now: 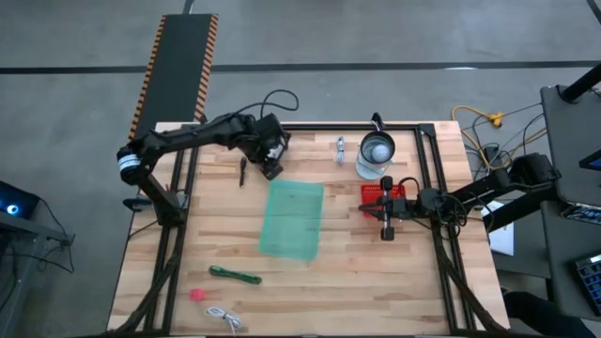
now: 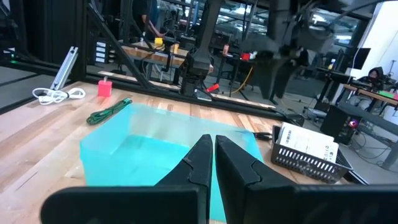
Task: Pick and place items into bin
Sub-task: Put the black charger cable into the green bin
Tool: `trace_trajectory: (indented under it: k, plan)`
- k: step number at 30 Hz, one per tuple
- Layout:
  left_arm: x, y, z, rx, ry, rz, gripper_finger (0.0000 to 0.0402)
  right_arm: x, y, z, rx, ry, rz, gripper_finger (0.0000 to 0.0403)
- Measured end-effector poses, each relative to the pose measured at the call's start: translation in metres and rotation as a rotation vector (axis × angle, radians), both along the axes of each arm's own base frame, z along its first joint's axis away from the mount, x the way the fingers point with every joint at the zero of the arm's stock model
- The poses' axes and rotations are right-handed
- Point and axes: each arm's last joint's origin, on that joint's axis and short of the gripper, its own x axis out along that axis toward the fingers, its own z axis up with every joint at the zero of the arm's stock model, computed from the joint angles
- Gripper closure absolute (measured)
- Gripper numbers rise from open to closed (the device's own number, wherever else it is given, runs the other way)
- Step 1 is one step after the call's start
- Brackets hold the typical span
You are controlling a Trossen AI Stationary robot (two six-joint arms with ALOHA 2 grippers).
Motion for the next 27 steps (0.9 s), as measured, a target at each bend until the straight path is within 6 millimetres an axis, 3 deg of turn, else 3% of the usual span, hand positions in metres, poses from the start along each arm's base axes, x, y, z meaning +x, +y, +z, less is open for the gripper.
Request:
trace_trajectory:
  k: [7,17,27]
  plan:
    - [-0.009,-0.002,-0.025,-0.027,0.089,0.004,0.0166,0.0,0.0,0.0,0.0,0.0,0.001,0.0394]
    - [-0.043,0.014,-0.044,-0.024,0.152,0.192,0.0166,0.0,0.0,-0.001,-0.001,0.008,0.001,0.0394]
    - [-0.062,0.02,-0.075,-0.068,0.192,0.315,0.0166,0.0,0.0,-0.001,-0.003,0.014,0.001,0.0394]
